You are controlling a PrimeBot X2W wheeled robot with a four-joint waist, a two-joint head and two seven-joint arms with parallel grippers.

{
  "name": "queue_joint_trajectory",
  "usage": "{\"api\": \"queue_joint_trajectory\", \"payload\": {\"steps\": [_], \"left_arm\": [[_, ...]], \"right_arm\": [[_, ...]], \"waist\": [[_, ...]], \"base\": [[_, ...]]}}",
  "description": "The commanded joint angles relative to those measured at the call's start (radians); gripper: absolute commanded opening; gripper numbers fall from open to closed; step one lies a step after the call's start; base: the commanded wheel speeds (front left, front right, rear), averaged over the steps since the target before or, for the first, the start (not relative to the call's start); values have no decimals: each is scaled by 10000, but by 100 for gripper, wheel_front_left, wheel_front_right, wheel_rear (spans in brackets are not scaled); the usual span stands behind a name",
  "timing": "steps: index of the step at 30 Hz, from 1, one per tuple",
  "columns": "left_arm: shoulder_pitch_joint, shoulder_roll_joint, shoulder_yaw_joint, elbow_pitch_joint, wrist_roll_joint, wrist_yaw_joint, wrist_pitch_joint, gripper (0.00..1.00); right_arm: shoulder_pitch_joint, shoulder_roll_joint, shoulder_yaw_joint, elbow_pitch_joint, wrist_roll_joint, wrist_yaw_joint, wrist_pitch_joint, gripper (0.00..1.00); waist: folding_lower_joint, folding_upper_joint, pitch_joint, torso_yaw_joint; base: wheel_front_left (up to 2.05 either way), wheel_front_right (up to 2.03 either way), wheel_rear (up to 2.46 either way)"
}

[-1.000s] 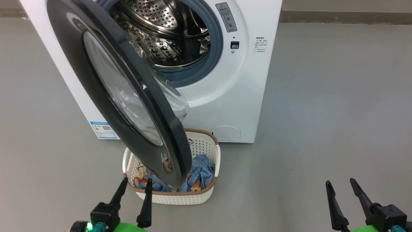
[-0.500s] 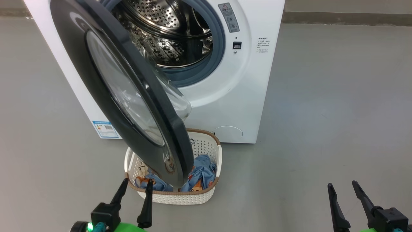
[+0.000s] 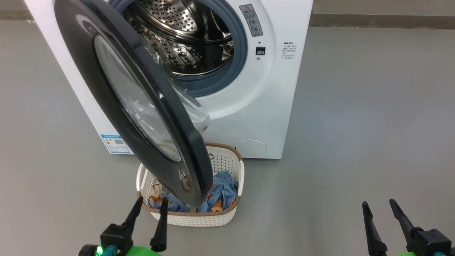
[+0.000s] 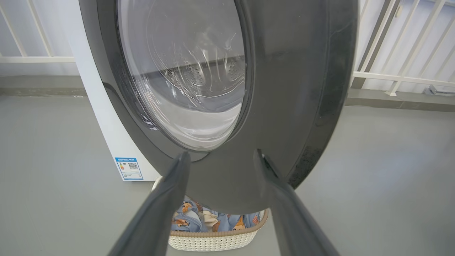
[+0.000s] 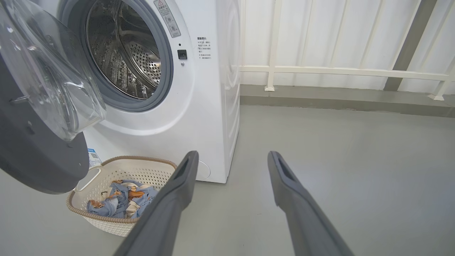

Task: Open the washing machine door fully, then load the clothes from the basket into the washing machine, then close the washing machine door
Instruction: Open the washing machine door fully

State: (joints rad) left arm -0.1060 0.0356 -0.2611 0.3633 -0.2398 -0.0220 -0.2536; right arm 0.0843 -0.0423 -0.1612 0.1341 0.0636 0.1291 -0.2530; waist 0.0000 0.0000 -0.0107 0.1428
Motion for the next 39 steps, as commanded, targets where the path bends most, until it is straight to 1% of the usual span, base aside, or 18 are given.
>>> {"api": "queue_joint_trajectory", "payload": {"steps": [1, 2, 14, 18, 24, 27, 30, 34, 36, 39], "left_arm": [[-166, 146, 299, -175, -74, 57, -82, 68], [-172, 146, 297, -167, -84, 56, -82, 0], [-371, 146, 367, -290, -188, 229, -82, 0], [-711, 146, 471, -625, -265, 452, -82, 0], [-1292, 146, 620, -1108, -239, 674, -82, 0], [-1934, 146, 903, -1616, 46, 857, -82, 0], [-2320, 146, 1056, -1941, 239, 925, -82, 0], [-3178, 146, 1179, -2804, 542, 1058, -82, 0], [-3578, 146, 1109, -3260, 655, 1133, -82, 0], [-4098, 146, 713, -3925, 714, 1140, -82, 0]], "right_arm": [[-132, -87, 237, -277, -55, 16, -87, 100], [-139, -86, 244, -280, -54, 16, -87, 100], [-165, -82, 317, -300, -106, 16, -87, 100], [-205, -81, 429, -282, -114, 16, -87, 100], [-281, -81, 550, -289, -124, 16, -88, 100], [-338, -80, 638, -311, -140, 16, -88, 100], [-335, -80, 675, -326, -137, 16, -88, 100], [-340, -80, 752, -340, -137, 16, -88, 100], [-349, -80, 802, -329, -123, 16, -88, 100], [-345, -80, 856, -311, -93, 16, -88, 100]], "waist": [[0, 0, 0, -12], [0, 0, 4, -16], [0, 0, 63, 13], [0, 0, 104, 45], [0, 0, 207, 44], [0, 0, 284, 26], [0, 0, 301, 24], [0, 0, 324, 2], [0, 0, 311, -25], [0, 0, 275, -76]], "base": [[0, 0, 0], [0, 0, 0], [0, 0, 0], [0, 0, 0], [0, 0, 0], [0, 0, 0], [0, 0, 0], [0, 0, 0], [0, 0, 0], [0, 0, 0]]}}
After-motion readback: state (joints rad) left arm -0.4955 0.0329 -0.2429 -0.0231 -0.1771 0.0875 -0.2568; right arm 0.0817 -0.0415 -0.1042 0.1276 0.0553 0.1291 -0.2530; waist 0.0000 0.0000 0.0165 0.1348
